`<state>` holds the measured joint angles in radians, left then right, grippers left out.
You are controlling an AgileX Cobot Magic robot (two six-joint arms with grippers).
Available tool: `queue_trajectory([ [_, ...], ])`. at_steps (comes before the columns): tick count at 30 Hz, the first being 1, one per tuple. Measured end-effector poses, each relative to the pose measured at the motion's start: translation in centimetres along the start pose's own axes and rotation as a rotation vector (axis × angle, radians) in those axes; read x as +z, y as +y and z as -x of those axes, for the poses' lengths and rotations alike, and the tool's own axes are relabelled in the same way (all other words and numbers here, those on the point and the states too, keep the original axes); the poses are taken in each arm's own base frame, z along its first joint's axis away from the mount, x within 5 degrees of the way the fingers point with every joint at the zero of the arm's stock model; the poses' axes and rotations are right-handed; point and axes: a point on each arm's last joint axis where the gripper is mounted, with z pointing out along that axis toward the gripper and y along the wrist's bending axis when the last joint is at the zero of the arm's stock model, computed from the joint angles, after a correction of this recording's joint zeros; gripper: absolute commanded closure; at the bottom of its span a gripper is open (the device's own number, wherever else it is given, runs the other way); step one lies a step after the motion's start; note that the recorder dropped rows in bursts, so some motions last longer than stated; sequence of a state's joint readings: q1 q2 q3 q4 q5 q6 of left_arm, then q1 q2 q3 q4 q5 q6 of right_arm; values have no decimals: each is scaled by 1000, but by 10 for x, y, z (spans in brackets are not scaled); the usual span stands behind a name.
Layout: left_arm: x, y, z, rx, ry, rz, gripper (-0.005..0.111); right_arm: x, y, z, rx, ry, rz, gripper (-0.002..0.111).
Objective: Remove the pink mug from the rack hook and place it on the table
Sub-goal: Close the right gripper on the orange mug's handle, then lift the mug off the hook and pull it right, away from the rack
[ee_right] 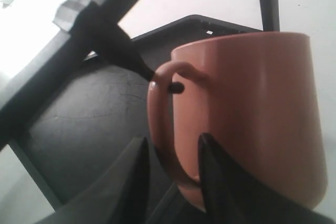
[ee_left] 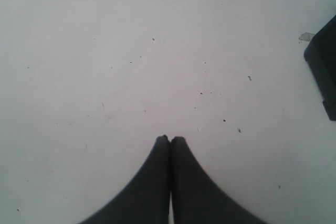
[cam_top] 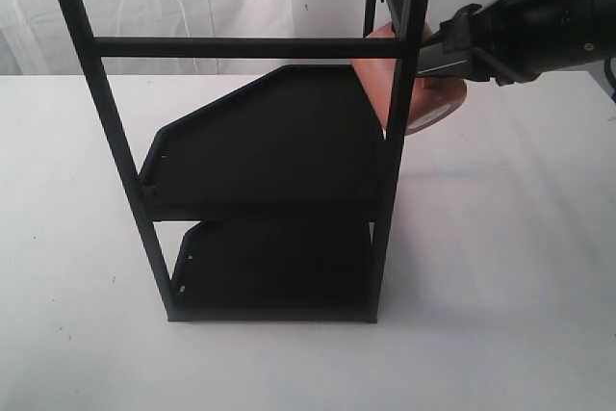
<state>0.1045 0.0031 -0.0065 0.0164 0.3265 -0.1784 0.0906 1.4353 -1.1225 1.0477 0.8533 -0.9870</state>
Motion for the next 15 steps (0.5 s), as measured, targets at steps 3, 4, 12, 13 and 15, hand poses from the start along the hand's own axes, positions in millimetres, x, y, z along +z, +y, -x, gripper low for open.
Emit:
queue_trajectory([
  [3,0,0,0,0,0,0,107,0,0,0,0,0,0,91],
  [4,0,0,0,0,0,0,107,0,0,0,0,1,2,95],
  [12,0,0,0,0,0,0,107,1,3,-1,-17,17,16,108],
  [13,0,0,0,0,0,0,107,1,3,-1,-17,17,16,108],
  [15,0,0,0,0,0,0,107,1,3,-1,-17,17,16,108],
])
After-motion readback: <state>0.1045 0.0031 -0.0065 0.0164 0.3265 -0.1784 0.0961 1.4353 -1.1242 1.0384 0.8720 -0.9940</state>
